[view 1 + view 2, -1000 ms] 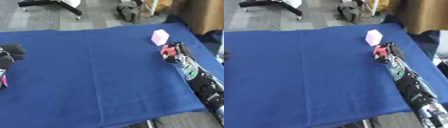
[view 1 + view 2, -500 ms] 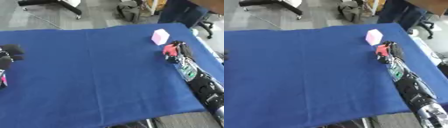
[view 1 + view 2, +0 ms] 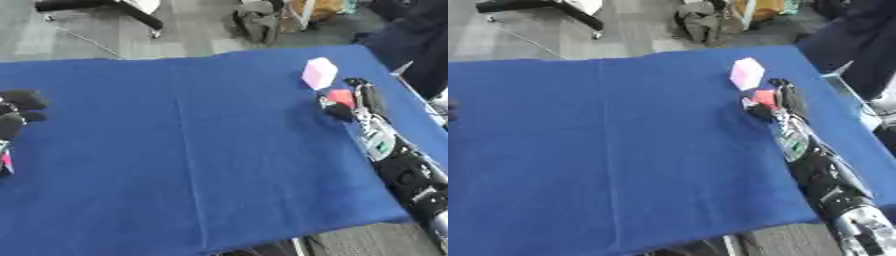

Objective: Pick up the objects with one hand, pass them to the other hand, and then place them into the box on the other side of the table.

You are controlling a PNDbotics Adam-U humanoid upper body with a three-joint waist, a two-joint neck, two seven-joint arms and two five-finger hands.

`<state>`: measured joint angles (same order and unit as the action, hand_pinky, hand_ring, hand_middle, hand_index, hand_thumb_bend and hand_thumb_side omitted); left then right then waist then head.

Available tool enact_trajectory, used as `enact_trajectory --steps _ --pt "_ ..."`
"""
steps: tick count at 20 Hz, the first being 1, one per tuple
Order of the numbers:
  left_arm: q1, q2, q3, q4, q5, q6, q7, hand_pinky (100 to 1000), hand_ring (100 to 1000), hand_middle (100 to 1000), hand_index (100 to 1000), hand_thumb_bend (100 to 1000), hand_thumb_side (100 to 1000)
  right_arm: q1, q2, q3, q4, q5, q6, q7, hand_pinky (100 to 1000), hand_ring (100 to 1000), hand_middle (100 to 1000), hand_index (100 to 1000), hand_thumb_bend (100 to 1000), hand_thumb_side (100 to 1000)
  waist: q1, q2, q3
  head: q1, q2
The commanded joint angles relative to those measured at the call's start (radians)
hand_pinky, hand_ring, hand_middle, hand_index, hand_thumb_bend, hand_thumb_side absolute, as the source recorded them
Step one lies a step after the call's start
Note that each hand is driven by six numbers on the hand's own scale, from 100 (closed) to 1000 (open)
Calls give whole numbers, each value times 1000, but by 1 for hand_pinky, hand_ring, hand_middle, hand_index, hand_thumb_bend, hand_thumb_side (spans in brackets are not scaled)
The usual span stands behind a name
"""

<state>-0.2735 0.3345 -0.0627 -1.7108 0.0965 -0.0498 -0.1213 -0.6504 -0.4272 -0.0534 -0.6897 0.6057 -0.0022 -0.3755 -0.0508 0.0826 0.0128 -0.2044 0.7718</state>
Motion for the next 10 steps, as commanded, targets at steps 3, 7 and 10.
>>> enact_trajectory --steps 3,7,10 --pt "-21 14 1 -20 -4 -1 -5 747 742 628 733 761 695 -12 -44 -12 28 -39 23 4 817 854 812 853 384 630 0 -5 -1 -6 -2" --pt "-23 16 1 -22 -3 -1 -6 747 741 628 733 760 696 -14 -42 -10 49 -45 38 20 814 850 805 855 362 623 0 -2 1 -9 -2" --pt "-25 16 1 -23 -3 -2 -7 747 741 628 733 759 697 -16 -39 -10 60 -44 46 34 810 845 797 852 343 615 0 0 4 -11 -2"
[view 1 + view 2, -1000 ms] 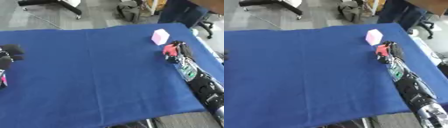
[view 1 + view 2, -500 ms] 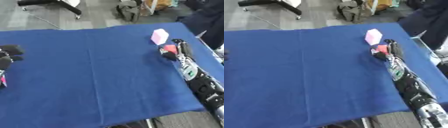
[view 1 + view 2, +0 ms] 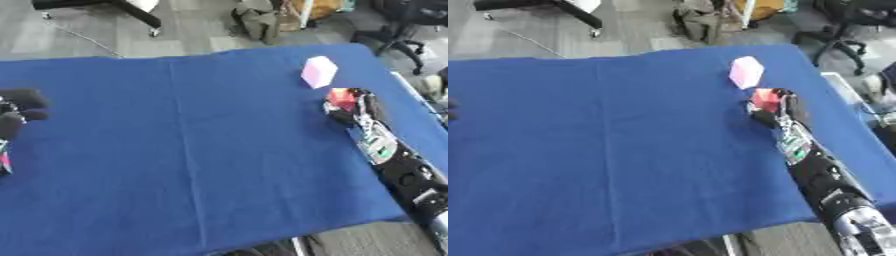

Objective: Pick up the objects with one hand, pass them to the other hand, and then place them into the box on the other side of the table.

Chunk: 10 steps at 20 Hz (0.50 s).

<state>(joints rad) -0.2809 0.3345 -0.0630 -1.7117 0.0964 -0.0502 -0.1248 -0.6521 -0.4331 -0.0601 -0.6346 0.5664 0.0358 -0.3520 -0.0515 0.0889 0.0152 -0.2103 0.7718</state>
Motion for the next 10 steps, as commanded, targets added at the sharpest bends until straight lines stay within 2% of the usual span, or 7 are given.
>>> enact_trajectory --steps 1,3,5,8,10 --pt "-18 16 2 -22 -2 -1 -3 747 741 629 734 759 698 -15 -32 -4 8 -5 9 14 806 840 784 851 332 611 1 -6 2 -5 -2" --pt "-19 17 2 -24 -2 -1 -4 747 741 629 734 758 698 -16 -31 -3 10 -6 11 20 801 832 768 843 311 595 1 -5 4 -6 -2" --pt "-19 16 2 -24 -1 -1 -4 747 741 628 734 758 699 -16 -30 -4 8 -5 11 20 788 810 704 807 271 559 1 -5 5 -8 -2" --pt "-18 15 2 -24 0 -1 -3 746 740 628 733 760 698 -16 -29 -7 0 -6 11 -5 758 769 568 717 201 481 0 -6 6 -8 -2" --pt "-18 15 2 -24 0 0 -2 746 740 627 733 760 699 -16 -29 -8 -8 -5 10 -37 733 735 481 614 136 394 0 -6 7 -9 -2"
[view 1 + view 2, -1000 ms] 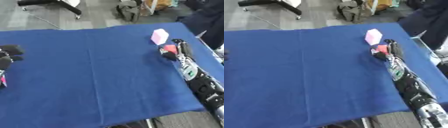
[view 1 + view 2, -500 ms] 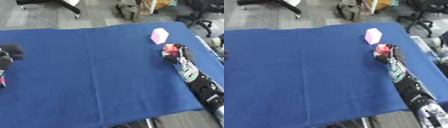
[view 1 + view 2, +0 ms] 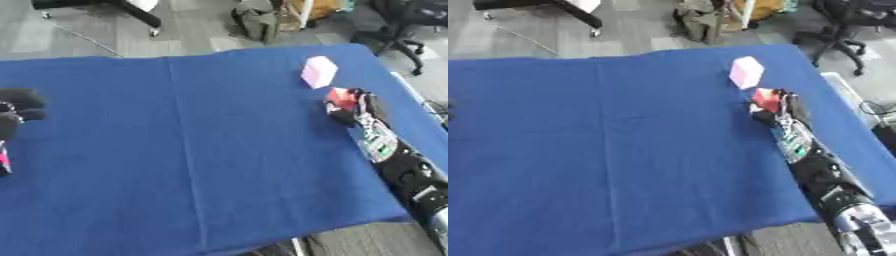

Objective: Pick up the objects with one hand, pass them to the other hand, and then place them into the box on the other side of the table.

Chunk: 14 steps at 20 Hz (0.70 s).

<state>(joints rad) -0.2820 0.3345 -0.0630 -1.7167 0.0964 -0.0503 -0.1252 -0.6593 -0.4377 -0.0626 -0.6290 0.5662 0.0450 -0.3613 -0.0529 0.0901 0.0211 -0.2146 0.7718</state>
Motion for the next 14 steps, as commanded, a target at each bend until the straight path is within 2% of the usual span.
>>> enact_trajectory --steps 1,6,10,14 --pt "-16 14 2 -19 0 0 -1 745 739 627 733 761 699 -8 -25 -7 -19 -5 1 -46 720 705 425 550 100 344 1 -7 1 -5 -2" --pt "-15 14 3 -17 -1 1 2 744 739 627 732 759 699 -3 -24 -9 -54 -17 -10 -140 678 620 293 399 100 157 1 -9 1 -4 -2" --pt "-13 15 5 -15 -2 2 6 745 738 627 732 756 700 6 -22 -4 -106 -38 -29 -172 667 594 250 358 100 114 1 -11 -2 0 -2" --pt "-12 19 10 -7 -4 4 13 744 738 621 730 754 701 28 -23 19 -209 -54 -55 -153 665 591 242 351 100 109 1 -15 -7 11 -2"
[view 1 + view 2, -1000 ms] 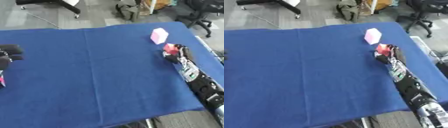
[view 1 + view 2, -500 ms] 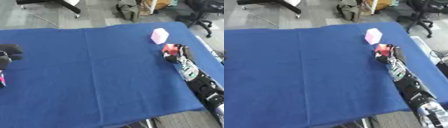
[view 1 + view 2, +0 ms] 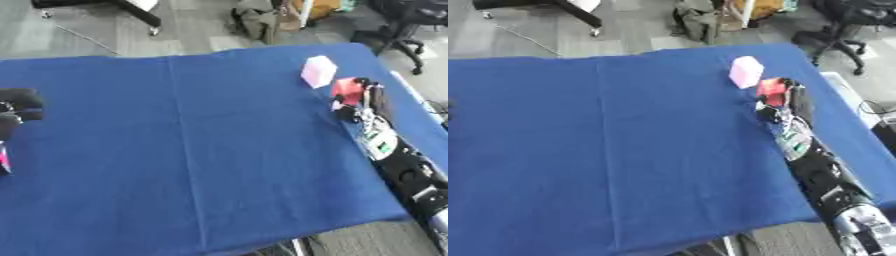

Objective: Pick up the objects with one hand, pass them to the other hand, and then place them into the box on the other side of the table.

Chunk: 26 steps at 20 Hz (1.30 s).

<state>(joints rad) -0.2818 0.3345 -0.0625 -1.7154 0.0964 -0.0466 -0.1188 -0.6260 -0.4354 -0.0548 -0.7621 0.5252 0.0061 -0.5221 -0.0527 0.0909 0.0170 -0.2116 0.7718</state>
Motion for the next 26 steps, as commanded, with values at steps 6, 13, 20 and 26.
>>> enact_trajectory --steps 6,13,20,26 --pt "-30 40 17 18 -8 5 19 743 736 618 731 754 703 67 -19 82 -381 -69 -62 106 669 594 247 357 100 127 3 -20 -11 50 -2" --pt "-60 61 6 62 6 18 7 741 735 618 733 756 726 147 21 175 -767 -135 -83 233 674 598 258 367 100 138 6 -18 -9 93 -2" --pt "-94 103 -25 103 6 50 -23 737 734 618 740 755 755 167 76 299 -1064 -146 -140 397 674 602 268 380 100 110 7 -16 -4 124 -2" --pt "-134 138 -76 136 -1 99 -60 732 731 618 752 787 788 128 111 391 -1194 -137 -206 533 673 605 275 390 100 100 9 -12 2 138 -2"
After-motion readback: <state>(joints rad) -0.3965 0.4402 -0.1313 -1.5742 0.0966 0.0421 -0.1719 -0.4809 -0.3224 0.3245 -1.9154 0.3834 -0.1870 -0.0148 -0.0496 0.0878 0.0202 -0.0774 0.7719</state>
